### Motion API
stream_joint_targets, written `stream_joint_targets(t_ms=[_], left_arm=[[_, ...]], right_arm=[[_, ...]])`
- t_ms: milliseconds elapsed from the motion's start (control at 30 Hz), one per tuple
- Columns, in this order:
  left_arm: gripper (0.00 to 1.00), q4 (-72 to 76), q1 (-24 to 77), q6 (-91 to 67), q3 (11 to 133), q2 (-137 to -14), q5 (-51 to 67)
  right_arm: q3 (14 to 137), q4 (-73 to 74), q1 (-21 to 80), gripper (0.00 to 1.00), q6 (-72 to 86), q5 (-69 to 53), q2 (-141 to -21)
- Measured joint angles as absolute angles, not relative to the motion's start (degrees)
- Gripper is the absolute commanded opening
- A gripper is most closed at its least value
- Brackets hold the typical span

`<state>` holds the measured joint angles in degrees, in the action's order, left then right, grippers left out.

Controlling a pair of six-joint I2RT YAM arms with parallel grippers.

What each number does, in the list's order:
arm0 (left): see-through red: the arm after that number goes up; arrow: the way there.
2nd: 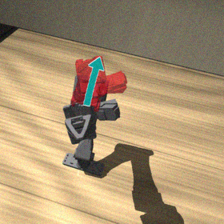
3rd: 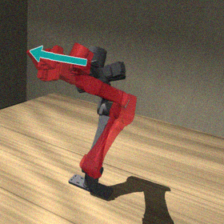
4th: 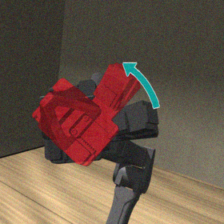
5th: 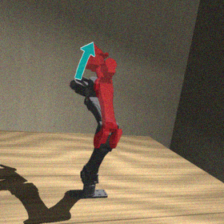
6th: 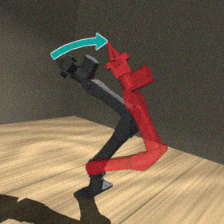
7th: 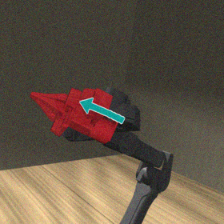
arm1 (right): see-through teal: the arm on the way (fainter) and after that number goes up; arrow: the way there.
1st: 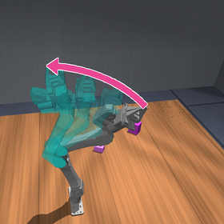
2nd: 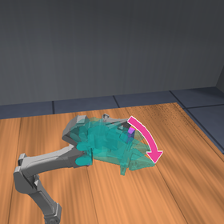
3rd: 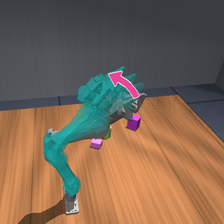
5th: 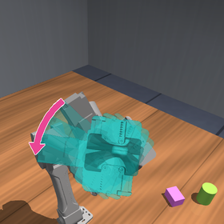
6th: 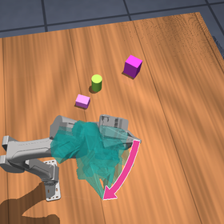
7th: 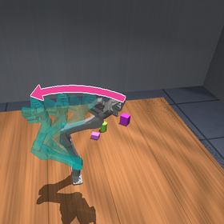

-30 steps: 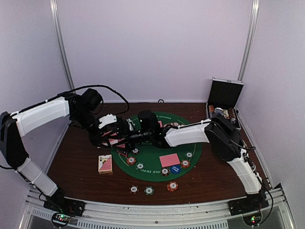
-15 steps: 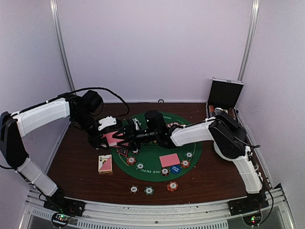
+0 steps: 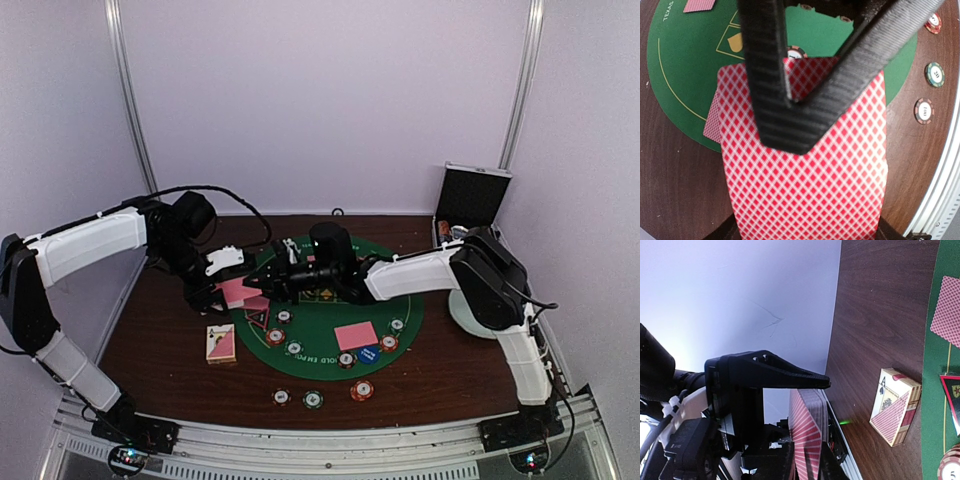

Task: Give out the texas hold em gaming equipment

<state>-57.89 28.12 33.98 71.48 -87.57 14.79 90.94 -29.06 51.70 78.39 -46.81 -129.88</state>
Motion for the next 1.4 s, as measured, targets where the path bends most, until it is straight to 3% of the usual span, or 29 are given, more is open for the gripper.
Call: stream_joint_targets(t_ms=[167,367,1100,1400], left_arm=[[0.05,-57.7,28.1,34.0,71.1,-87.1,14.3],[0.05,-57.5,28.1,34.3,70.5,-86.7,13.9],[0.04,-57.1,28.1,34.7,69.6,-85.8,10.7],[0.04,-57.1,28.1,34.7,69.6,-85.5,10.7]], right_arm=[[90.3,-27.3,51.6,0.15,77.6,-46.7,-128.6],[88.8,-26.2,51.1,0.00,76.4,-46.8,-127.0],[81.7,-29.8,43.8,0.00,79.0,-47.7,-123.1],[89.3,-23.8,43.8,0.00,75.5,-47.3,-127.5]])
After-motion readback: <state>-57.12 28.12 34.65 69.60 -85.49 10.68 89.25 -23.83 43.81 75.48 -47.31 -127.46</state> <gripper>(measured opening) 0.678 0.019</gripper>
